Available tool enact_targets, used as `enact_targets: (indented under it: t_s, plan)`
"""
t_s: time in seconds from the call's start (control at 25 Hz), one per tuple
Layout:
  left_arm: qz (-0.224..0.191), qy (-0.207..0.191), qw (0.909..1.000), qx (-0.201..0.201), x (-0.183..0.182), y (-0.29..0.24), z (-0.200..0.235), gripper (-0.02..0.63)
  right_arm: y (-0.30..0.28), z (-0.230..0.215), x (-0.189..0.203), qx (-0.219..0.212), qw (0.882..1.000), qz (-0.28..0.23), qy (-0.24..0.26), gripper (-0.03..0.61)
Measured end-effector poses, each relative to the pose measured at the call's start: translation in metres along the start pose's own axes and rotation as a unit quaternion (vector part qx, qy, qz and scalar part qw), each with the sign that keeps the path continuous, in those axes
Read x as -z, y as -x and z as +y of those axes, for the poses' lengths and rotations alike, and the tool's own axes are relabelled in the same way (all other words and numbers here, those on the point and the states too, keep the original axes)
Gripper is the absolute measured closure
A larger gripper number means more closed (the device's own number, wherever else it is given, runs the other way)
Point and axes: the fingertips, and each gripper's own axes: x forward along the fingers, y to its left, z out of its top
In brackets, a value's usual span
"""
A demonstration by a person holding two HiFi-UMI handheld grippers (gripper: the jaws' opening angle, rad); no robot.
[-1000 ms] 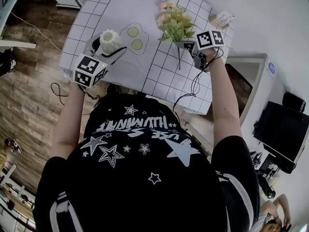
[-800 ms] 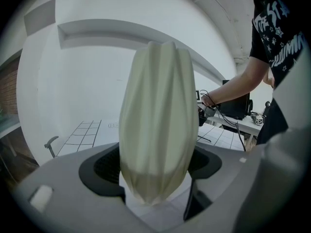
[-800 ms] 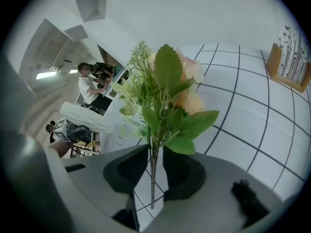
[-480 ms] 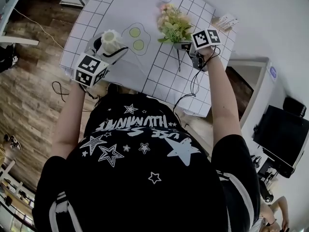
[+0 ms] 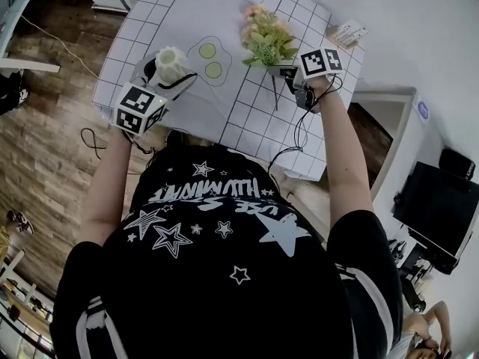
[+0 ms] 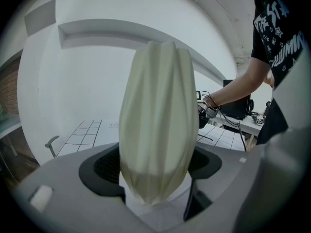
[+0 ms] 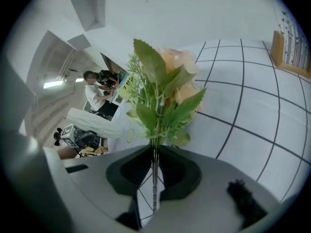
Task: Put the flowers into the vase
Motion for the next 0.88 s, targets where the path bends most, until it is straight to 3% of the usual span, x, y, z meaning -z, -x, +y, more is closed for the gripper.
enact_targets:
  t_s: [0.32, 0.64, 0.76, 0.88]
  plan:
    - [0.001, 0.001, 1.0000, -0.002, 0.001, 0.000, 0.001, 0.230, 0.010, 0.028, -0.012, -0.053, 0.996, -0.073, -0.001, 0.528]
    - [-0.004, 0.000, 1.0000, 0.000, 0.002, -0.001, 0.001, 0.230, 0.014, 0.062, -0.023, -0.102, 0.985, -0.142, 0.002, 0.528]
    - [-0.004, 0.003, 1.0000, 0.001, 0.004, 0.000, 0.003, 0.230, 0.016, 0.086, -0.033, -0.118, 0.977, -0.176, 0.032, 0.528]
    - [-0.004, 0.003, 1.0000, 0.005, 0.005, 0.000, 0.004, 0.229, 0.024, 0.119, -0.047, -0.148, 0.961, -0.221, 0.068, 0.528]
